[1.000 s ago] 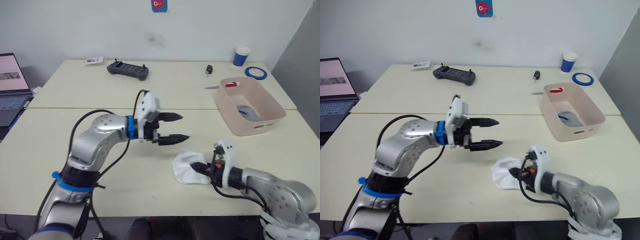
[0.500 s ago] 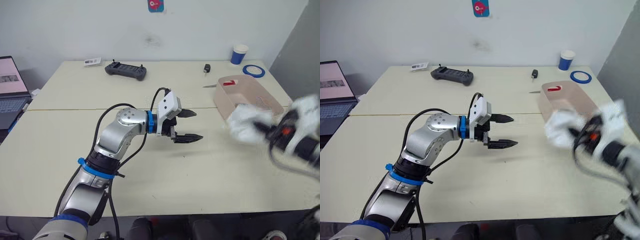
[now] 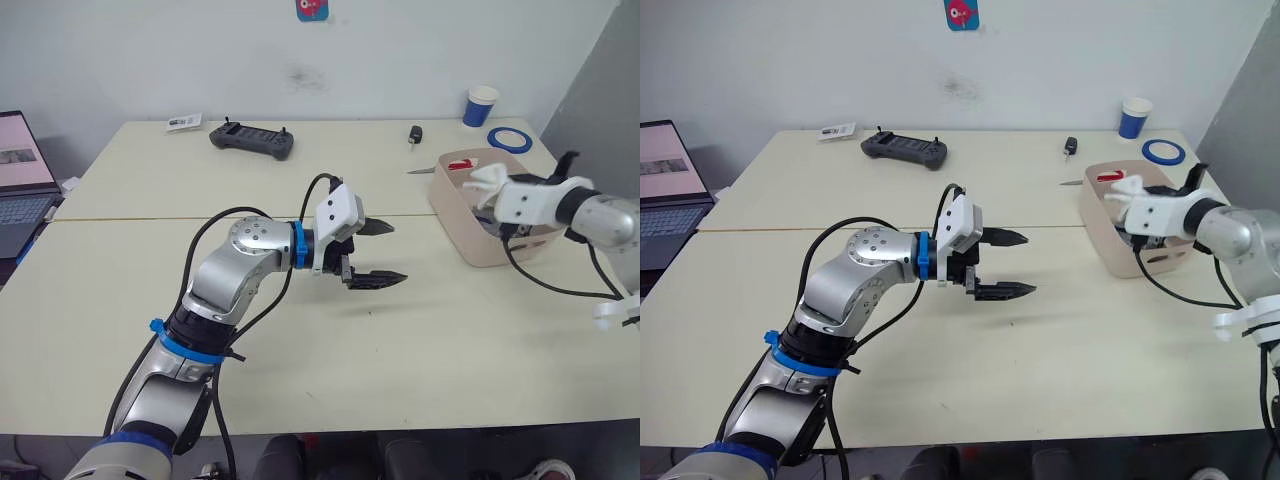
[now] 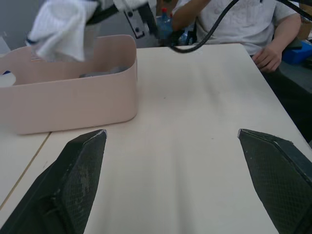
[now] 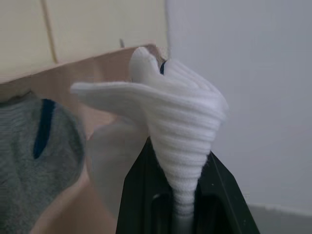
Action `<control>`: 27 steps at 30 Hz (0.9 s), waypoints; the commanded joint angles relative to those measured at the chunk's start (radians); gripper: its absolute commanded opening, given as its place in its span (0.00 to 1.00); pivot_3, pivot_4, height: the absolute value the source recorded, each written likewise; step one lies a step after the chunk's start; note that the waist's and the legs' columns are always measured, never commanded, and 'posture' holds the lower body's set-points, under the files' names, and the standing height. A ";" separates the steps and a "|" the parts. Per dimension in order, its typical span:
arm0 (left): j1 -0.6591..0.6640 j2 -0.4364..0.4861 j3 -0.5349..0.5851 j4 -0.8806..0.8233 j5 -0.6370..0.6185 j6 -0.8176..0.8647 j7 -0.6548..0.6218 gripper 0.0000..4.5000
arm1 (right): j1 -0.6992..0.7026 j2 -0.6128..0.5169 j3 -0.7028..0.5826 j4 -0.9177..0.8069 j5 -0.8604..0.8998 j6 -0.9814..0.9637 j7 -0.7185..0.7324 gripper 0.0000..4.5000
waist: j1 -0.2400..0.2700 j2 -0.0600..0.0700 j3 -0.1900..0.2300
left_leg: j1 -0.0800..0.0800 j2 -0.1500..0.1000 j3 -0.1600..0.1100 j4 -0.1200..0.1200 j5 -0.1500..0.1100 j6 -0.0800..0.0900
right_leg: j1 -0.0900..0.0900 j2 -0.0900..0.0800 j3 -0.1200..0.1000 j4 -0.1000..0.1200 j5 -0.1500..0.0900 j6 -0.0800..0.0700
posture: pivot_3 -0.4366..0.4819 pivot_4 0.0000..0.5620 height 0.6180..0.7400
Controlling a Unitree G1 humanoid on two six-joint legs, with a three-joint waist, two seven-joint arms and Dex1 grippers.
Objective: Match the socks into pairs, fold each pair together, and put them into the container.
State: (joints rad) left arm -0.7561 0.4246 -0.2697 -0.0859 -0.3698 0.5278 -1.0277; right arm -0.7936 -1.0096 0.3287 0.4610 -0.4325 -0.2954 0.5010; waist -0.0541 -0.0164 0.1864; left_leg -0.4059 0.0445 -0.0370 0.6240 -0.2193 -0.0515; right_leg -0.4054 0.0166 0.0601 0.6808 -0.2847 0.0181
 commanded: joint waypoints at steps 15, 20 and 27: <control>-0.013 -0.003 0.019 -0.042 0.005 -0.005 0.030 1.00 | -0.241 0.054 0.032 0.284 -0.056 -0.130 0.301 0.45 | 0.000 0.000 0.000 | 0.005 0.000 0.010 0.002 -0.001 0.001 | 0.001 0.000 0.010 0.002 0.006 0.000 | 0.48 0.27 1.00; -0.017 -0.003 0.018 -0.032 0.008 -0.012 0.030 1.00 | -0.281 0.020 0.008 0.269 -0.010 -0.100 0.448 0.84 | 0.001 0.000 0.000 | 0.005 0.000 0.011 0.002 -0.001 0.002 | 0.001 0.000 0.010 0.002 0.006 0.000 | 0.48 0.27 1.00; -0.013 0.003 0.017 -0.026 0.016 -0.019 0.024 1.00 | -0.301 -0.053 -0.047 0.194 0.052 -0.040 0.608 0.91 | 0.002 0.000 0.000 | 0.005 0.000 0.011 0.002 -0.002 0.003 | 0.001 0.000 0.011 0.002 0.006 0.000 | 0.48 0.27 1.00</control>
State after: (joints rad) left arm -0.7553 0.4252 -0.2693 -0.1035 -0.3542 0.5303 -0.9968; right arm -1.0564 -1.0297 0.3312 0.7012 -0.4084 -0.3531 1.0728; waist -0.0522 -0.0163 0.1863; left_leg -0.4010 0.0446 -0.0259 0.6263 -0.2208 -0.0488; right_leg -0.4048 0.0162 0.0708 0.6827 -0.2787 0.0176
